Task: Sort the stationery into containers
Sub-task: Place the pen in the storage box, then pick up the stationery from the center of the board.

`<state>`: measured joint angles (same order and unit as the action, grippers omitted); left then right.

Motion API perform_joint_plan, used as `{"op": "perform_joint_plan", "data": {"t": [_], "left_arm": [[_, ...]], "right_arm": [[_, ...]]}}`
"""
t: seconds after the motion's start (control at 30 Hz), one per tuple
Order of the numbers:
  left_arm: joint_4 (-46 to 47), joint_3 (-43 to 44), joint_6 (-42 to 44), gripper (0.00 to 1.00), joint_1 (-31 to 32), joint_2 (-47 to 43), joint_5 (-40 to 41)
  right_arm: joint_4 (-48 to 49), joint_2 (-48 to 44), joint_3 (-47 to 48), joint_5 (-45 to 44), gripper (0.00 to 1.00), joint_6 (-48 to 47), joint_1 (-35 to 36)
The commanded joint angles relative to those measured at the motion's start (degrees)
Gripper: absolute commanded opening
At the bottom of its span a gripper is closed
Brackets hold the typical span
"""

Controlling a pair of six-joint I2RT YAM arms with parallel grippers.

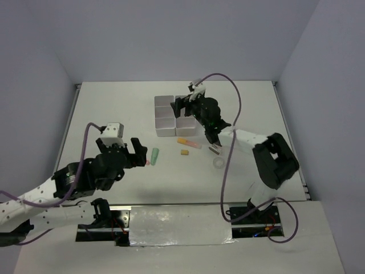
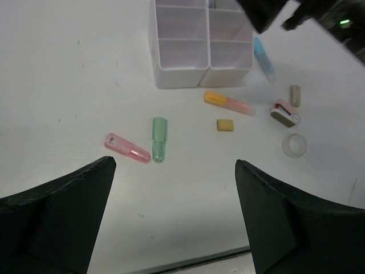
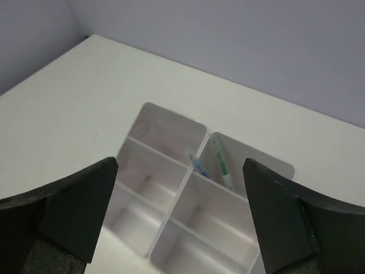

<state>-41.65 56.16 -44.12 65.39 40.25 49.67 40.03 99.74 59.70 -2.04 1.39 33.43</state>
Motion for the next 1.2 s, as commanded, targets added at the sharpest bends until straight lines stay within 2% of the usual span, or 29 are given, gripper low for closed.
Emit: {"op": "perform_joint_plan", "data": {"t": [0.0,0.03,0.1,0.17,0.2,0.23,0.27,0.4,0.43,0.53,0.57,0.63,0.67,0.73,0.8,0.87,0.97,1.07,1.1,1.17], "left_arm": [[-6.2,3.8,-5.9,0.99,-1.2,7.4,1.9],[-6.3,4.0,-6.2,0.99,-2.4,10.7,1.1],[-4.8,3.5,-4.8,0.99,-6.2,13.2,-5.9],[-0.4,1.4,-2.2,0.99,-13.1,14.7,-12.6],[-0.2,1.1,-2.3,0.99,-18.0,14.9,-13.5],[-1.6,1.1,-2.7,0.99,-20.3,14.7,-14.0],[-2.3,1.9,-3.2,0.99,-22.0,14.3,-14.5],[-7.4,6.1,-2.6,0.99,-25.9,10.3,-11.0],[-10.2,8.2,-2.3,0.99,-26.0,9.8,-9.4],[-10.8,8.8,1.4,0.99,-26.1,7.7,-5.9],[-10.2,8.1,3.3,0.99,-26.2,6.3,-6.5],[-8.6,5.5,5.5,0.99,-26.2,5.2,-9.2],[-4.8,3.8,6.7,0.99,-26.2,3.6,-11.1],[-0.8,-1.4,8.7,0.99,-26.1,2.3,-14.0],[-0.9,-1.6,9.1,0.99,-27.9,2.5,-16.0],[-2.3,-1.5,7.7,0.99,-27.9,2.6,-13.3],[-2.4,-2.1,7.6,0.99,-27.9,1.6,-12.7],[-2.1,-2.7,7.6,0.99,-27.9,0.3,-12.7],[-1.9,-2.9,7.6,0.99,-27.9,0.0,-12.8],[-1.5,-3.2,8.0,0.99,-27.9,-0.3,-13.5]], "right_arm": [[-9.5,-13.9,-0.7,8.2,1.00,5.8,-0.3],[-13.4,-16.0,-0.7,9.8,1.00,6.3,-0.2],[-22.3,-22.4,-2.3,12.0,0.97,5.9,-0.3],[-28.9,-27.8,-4.8,14.1,0.97,4.9,0.2],[-31.7,-29.2,-5.3,14.3,0.97,3.1,0.2],[-34.1,-30.0,-5.6,14.7,0.97,1.7,0.6],[-40.5,-30.9,-5.4,13.8,0.94,-0.1,0.8],[-54.7,-29.5,-2.2,6.8,0.95,-4.5,0.8],[-55.8,-29.3,-2.1,6.5,1.00,-4.7,0.8],[-62.8,-26.5,0.4,2.4,1.00,1.6,0.9],[-63.8,-26.0,0.8,-2.3,1.00,9.6,0.9],[-62.7,-27.0,-1.1,-3.3,1.00,16.0,1.5],[-61.4,-27.7,-2.5,-6.2,1.00,22.0,3.2],[-58.3,-28.8,-4.9,-10.7,1.00,26.8,6.5],[-59.0,-26.7,-3.9,-14.4,1.00,29.1,11.1],[-62.1,-20.1,0.7,-16.1,1.00,31.4,15.0],[-68.1,-9.7,7.5,-22.1,0.97,35.6,17.0],[-67.8,-3.9,8.9,-22.8,0.87,37.3,17.6],[-66.1,-1.8,8.6,-22.3,0.81,37.4,17.6],[-65.2,0.4,8.9,-21.2,0.78,36.9,17.5]]}}
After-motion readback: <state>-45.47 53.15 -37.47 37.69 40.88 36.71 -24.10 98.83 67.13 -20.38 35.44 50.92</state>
